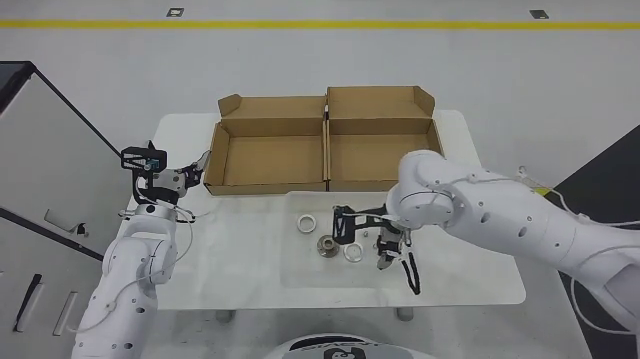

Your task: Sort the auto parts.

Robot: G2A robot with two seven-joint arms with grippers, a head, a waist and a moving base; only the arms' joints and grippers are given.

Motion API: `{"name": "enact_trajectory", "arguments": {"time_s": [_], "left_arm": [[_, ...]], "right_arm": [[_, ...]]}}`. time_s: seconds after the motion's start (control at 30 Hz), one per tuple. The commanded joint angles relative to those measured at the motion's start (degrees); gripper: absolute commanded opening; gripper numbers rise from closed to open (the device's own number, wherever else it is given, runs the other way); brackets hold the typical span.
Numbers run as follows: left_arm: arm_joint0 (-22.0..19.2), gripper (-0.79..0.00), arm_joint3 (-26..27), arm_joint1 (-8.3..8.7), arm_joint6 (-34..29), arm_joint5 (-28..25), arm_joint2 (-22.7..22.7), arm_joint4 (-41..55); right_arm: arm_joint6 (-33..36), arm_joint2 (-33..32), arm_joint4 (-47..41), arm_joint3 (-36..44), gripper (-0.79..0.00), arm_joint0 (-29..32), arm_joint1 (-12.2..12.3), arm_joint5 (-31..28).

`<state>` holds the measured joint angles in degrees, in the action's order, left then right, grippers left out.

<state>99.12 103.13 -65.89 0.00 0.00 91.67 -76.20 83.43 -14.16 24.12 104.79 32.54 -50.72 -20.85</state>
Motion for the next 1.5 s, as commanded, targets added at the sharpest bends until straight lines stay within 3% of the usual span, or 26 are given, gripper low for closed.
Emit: {"name": "enact_trajectory", "arguments": {"time_s": [0.0,0.2,0.43,0.67,1.47], "left_arm": [[0.0,0.0,0.0,0.0,0.0,0.0,0.0,0.0],[0.0,0.0,0.0,0.0,0.0,0.0,0.0,0.0],[0.0,0.0,0.0,0.0,0.0,0.0,0.0,0.0],[0.0,0.0,0.0,0.0,0.0,0.0,0.0,0.0],[0.0,0.0,0.0,0.0,0.0,0.0,0.0,0.0]], "right_arm": [[-0.27,0.64,0.05,-0.96,-0.099,-0.09,-0.45,-0.27],[-0.89,2.03,0.16,-3.4,-0.237,-0.38,-2.0,-0.88],[-1.19,3.08,0.48,-6.17,-0.277,-0.28,-3.43,-1.18],[-0.91,3.52,1.11,-8.33,-0.394,0.14,-4.68,-0.91],[0.43,3.27,2.8,-11.16,-0.443,1.66,-6.13,0.43]]}}
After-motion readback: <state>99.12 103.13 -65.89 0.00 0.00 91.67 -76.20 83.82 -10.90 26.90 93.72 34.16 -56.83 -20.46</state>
